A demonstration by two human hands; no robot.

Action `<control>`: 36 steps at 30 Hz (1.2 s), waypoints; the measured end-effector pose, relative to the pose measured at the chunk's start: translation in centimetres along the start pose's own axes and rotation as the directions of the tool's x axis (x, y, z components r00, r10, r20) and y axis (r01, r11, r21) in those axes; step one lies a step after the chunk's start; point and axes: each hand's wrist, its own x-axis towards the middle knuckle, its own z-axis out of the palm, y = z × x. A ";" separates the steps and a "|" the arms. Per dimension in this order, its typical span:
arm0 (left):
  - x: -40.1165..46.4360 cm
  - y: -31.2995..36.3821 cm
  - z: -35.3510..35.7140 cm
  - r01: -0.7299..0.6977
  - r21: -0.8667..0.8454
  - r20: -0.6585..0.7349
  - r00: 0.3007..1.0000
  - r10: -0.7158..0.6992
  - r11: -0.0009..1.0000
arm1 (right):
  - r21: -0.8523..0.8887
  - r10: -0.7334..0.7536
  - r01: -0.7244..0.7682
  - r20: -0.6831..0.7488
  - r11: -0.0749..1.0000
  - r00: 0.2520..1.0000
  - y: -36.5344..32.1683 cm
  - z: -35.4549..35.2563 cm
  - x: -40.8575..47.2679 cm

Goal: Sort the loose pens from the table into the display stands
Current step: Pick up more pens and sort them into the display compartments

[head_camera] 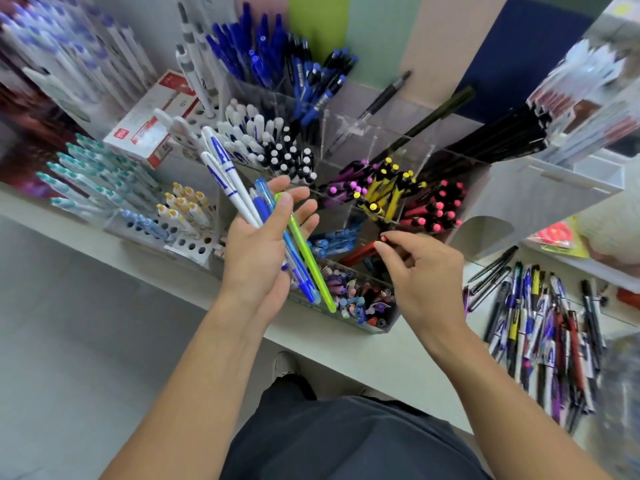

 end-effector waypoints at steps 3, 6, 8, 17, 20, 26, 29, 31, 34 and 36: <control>0.1 -0.3 0.0 0.019 -0.032 0.003 1.000 -0.019 0.999 | -0.149 0.051 -0.028 0.152 0.988 0.987 -0.1 0.8 0.7; 0.1 -0.4 0.1 0.031 -0.042 0.005 1.000 -0.031 0.999 | -0.313 0.135 -0.055 0.240 0.948 0.961 -0.5 1.4 1.2; 0.2 -0.4 0.1 0.038 -0.058 0.001 0.999 -0.038 0.998 | -0.358 0.197 -0.098 0.251 0.929 0.948 -0.6 1.5 1.6; 0.4 -0.5 1.2 0.045 -0.319 -0.066 0.995 -0.070 0.947 | 0.286 0.150 -0.361 0.562 0.888 0.813 -4.1 -3.2 0.7; 0.3 -0.6 1.7 0.043 -0.299 -0.049 0.997 -0.060 0.953 | 0.373 0.142 -0.418 0.583 0.828 0.800 -3.9 -3.4 0.5; 0.1 0.2 0.5 0.024 0.108 0.114 0.993 -0.037 0.994 | 0.429 0.123 -0.307 0.405 0.849 0.906 -2.8 -6.2 1.1; -0.3 0.6 -0.1 -0.013 0.292 0.157 0.987 -0.034 0.956 | 0.468 0.109 -0.310 0.408 0.828 0.906 -2.5 -7.1 0.9; -0.4 1.0 -0.4 -0.041 0.349 0.165 0.986 -0.019 0.936 | 0.391 0.120 -0.279 0.383 0.877 0.916 -2.3 -7.5 1.1; -0.2 2.2 -0.7 -0.104 0.351 0.196 0.980 0.035 0.931 | 0.112 -0.018 -0.050 0.533 0.992 0.846 -4.1 -7.7 2.8; -0.1 3.3 -0.5 -0.138 0.365 0.245 0.968 0.048 0.921 | 0.005 -0.110 0.135 0.613 0.991 0.783 -6.3 -6.5 4.6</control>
